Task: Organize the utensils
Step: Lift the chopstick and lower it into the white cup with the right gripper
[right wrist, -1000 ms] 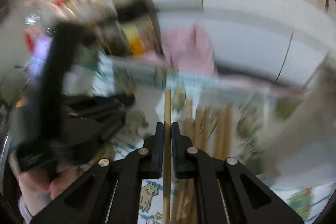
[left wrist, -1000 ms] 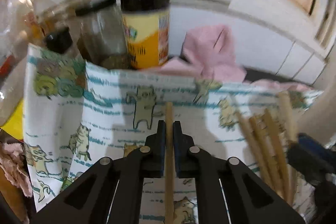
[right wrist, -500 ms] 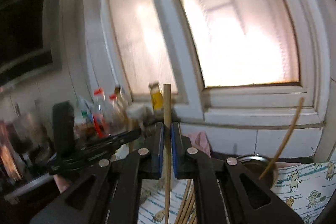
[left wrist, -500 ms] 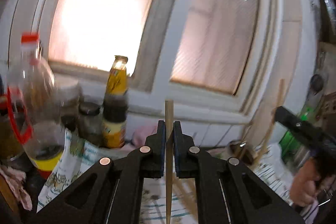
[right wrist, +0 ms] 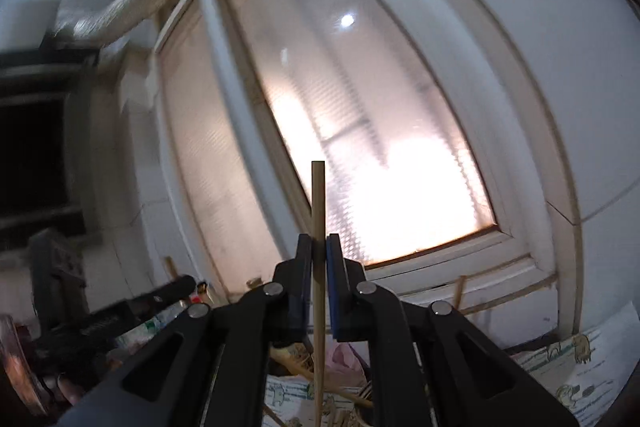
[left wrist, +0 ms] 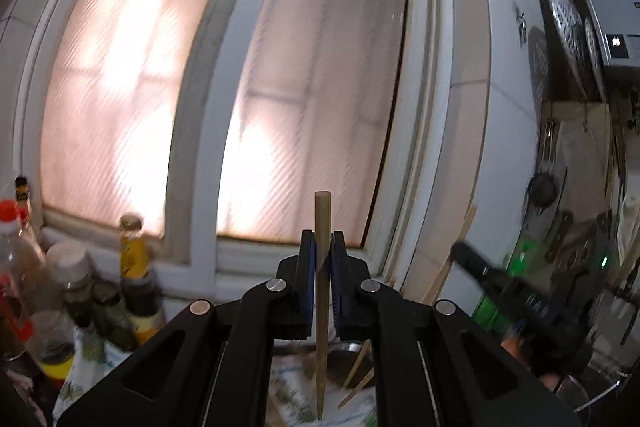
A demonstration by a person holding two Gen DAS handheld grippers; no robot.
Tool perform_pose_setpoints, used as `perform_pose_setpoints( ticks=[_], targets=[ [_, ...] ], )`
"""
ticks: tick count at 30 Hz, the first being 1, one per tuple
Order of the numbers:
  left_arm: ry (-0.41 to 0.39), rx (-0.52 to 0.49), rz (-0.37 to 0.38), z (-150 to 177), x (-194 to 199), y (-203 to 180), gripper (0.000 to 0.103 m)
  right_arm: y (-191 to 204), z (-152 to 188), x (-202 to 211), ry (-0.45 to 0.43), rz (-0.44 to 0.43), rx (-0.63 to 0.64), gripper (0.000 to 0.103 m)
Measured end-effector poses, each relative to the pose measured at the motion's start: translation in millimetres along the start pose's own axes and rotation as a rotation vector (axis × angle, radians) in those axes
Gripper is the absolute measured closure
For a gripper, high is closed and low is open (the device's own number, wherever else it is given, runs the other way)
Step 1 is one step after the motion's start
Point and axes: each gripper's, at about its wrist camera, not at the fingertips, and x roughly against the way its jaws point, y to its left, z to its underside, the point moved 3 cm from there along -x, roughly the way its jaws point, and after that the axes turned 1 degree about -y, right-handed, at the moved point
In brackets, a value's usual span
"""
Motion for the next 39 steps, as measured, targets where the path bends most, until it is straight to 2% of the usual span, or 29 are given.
perform_pose_setpoints(
  ticks=[2,5,7,9,12,15,17,20,23,27,31,32,35,39],
  targets=[
    [-0.032,-0.004,0.008,-9,-8,-10,0.097,-9,0,-1,-0.020,0.023,-0.026,0.097],
    [-0.046,0.040,0.081,-19,-27,-20,0.097,-24,-8,9,-0.101,0.084,-0.031,0.097],
    [-0.048,0.044,0.040,-19,-43,-22,0.097,-33,-11,16,-0.151,0.117,-0.054,0.097],
    [-0.040,0.024,0.005,-13,-58,-26,0.097,-32,-11,21,-0.202,0.214,0.022,0.097],
    [0.018,0.011,-0.039,7,-86,-27,0.097,-38,-9,12,-0.166,0.245,0.039,0.097],
    [0.070,0.003,-0.069,31,-108,-28,0.097,-47,-4,-3,-0.119,0.370,0.084,0.097],
    [0.094,0.000,-0.069,45,-117,-27,0.097,-51,-2,-11,-0.084,0.416,0.106,0.097],
    [0.141,-0.009,-0.073,62,-130,-28,0.097,-56,1,-19,-0.037,0.404,0.092,0.097],
    [0.181,0.002,-0.041,75,-141,-30,0.097,-59,6,-29,0.017,0.386,0.090,0.097],
    [0.201,-0.055,-0.066,87,-146,-37,0.097,-72,16,-44,0.119,0.332,0.007,0.097],
    [0.208,-0.087,-0.067,97,-146,-41,0.097,-92,28,-50,0.226,0.192,-0.172,0.096],
    [0.205,-0.099,-0.068,98,-144,-42,0.096,-96,29,-51,0.239,0.202,-0.193,0.096],
    [0.209,-0.093,-0.071,98,-141,-40,0.096,-96,30,-52,0.237,0.243,-0.153,0.096],
    [0.210,-0.094,-0.089,98,-139,-31,0.096,-100,32,-55,0.269,0.188,-0.210,0.095]
  ],
)
